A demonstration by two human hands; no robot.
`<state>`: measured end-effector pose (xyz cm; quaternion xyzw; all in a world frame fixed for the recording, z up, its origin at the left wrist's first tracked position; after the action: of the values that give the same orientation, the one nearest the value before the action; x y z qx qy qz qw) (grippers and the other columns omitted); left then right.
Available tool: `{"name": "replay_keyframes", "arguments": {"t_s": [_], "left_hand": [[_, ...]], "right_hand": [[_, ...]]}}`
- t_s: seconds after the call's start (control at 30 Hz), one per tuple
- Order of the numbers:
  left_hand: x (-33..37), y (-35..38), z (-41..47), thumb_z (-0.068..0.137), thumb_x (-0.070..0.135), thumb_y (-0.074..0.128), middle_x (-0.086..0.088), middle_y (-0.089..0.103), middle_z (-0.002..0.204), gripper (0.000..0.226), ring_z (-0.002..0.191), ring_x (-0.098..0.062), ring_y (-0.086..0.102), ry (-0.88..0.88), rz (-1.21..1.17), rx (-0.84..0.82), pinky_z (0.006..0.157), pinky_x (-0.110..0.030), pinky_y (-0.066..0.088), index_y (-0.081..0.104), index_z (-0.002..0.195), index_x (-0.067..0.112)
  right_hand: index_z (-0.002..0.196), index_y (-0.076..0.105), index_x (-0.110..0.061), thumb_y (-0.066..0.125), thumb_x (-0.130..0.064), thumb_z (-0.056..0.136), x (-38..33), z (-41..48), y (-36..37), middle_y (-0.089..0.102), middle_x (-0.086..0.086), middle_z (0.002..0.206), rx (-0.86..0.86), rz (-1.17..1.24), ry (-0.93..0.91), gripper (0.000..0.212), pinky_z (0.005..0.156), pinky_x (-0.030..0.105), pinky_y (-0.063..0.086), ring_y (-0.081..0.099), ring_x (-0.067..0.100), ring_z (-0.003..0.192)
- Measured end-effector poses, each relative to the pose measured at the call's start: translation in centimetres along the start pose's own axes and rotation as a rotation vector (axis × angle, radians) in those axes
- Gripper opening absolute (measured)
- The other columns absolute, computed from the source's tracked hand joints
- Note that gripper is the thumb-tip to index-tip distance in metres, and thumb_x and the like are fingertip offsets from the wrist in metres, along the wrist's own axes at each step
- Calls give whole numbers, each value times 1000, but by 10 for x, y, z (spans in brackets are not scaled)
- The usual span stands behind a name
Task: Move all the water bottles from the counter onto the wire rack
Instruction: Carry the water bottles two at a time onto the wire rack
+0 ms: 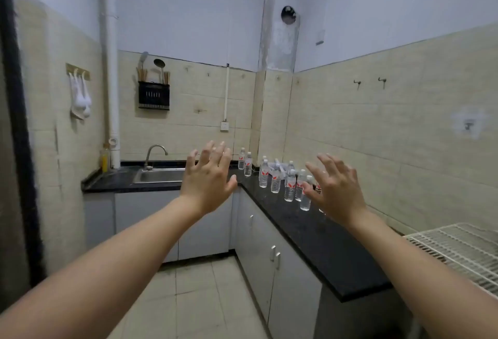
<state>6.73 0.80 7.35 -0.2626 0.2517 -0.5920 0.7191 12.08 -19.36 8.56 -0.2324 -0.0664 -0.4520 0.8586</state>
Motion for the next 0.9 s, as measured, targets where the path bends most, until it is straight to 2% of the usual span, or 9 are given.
{"name": "replay_keyframes", "arguments": {"t_s": [0.07, 0.13, 0.2, 0.27, 0.37, 0.43, 0.63, 0.77, 0.9], "left_hand": [[0, 21, 16, 74, 39, 45, -17, 61, 123, 58, 118, -35, 55, 0, 10, 15, 91, -52, 44, 58, 117, 2], [-2, 41, 30, 74, 40, 40, -15, 66, 113, 56, 107, -33, 61, -5, 68, 50, 82, -48, 50, 62, 109, 4], [-9, 56, 42, 74, 41, 36, -13, 68, 109, 54, 105, -29, 60, -31, 83, 101, 80, -44, 51, 63, 105, 6], [-22, 76, 46, 74, 39, 37, -13, 69, 107, 52, 105, -29, 60, -75, 77, 119, 80, -44, 50, 64, 103, 6], [-47, 108, 44, 75, 37, 38, -13, 69, 104, 49, 105, -28, 58, -117, 111, 133, 79, -43, 51, 65, 101, 5], [-68, 124, 43, 75, 37, 38, -12, 70, 103, 49, 106, -24, 51, -123, 145, 147, 77, -40, 51, 65, 101, 6], [-170, 165, 38, 75, 33, 38, -14, 70, 102, 48, 105, -22, 40, -200, 240, 120, 83, -38, 38, 66, 100, 3], [-257, 201, 43, 75, 30, 36, -16, 70, 102, 49, 104, -22, 40, -335, 246, 82, 79, -44, 50, 66, 99, 2], [-323, 250, 69, 74, 29, 35, -16, 70, 100, 49, 101, -30, 58, -414, 220, 13, 76, -47, 51, 67, 98, 2]], "right_hand": [[99, 65, -11, 42, -38, 74, 14, 3, 23, 68, 18, 101, -8, 22, 34, 43, 70, 43, 53, 41, 23, 102], [100, 65, -11, 42, -37, 74, 25, 5, 54, 68, 18, 102, 1, 22, 36, 43, 71, 43, 53, 41, 23, 103], [101, 62, -12, 42, -36, 75, 29, 12, 83, 67, 18, 101, -9, 68, 23, 41, 70, 43, 54, 42, 24, 103], [102, 62, -10, 43, -34, 76, 29, 17, 112, 67, 18, 102, -26, 113, 10, 40, 70, 44, 54, 51, 27, 103], [102, 61, -7, 62, -25, 75, 16, 22, 164, 65, 20, 102, -91, 204, -21, 33, 73, 47, 55, 63, 36, 96], [102, 63, -4, 77, -17, 66, 0, 25, 196, 65, 22, 101, -123, 262, -32, 40, 73, 47, 55, 64, 37, 93], [97, 66, -3, 79, -15, 63, -67, 57, 287, 67, 22, 96, -142, 363, -83, 38, 64, 44, 55, 65, 37, 87], [92, 67, -4, 80, -14, 62, -111, 83, 353, 67, 20, 94, -147, 395, -145, 35, 64, 42, 55, 65, 36, 86], [88, 68, -5, 81, -13, 59, -129, 110, 425, 68, 18, 92, -152, 376, -158, 32, 61, 40, 54, 66, 35, 84]]}}
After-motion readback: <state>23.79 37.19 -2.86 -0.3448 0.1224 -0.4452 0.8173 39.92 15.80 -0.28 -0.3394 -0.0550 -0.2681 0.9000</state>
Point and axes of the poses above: each hand's wrist, its own z-axis towards the middle knuckle, its own y-axis out of the palm, x = y × z, the point moved 10 cm from there along z, towards the middle knuckle
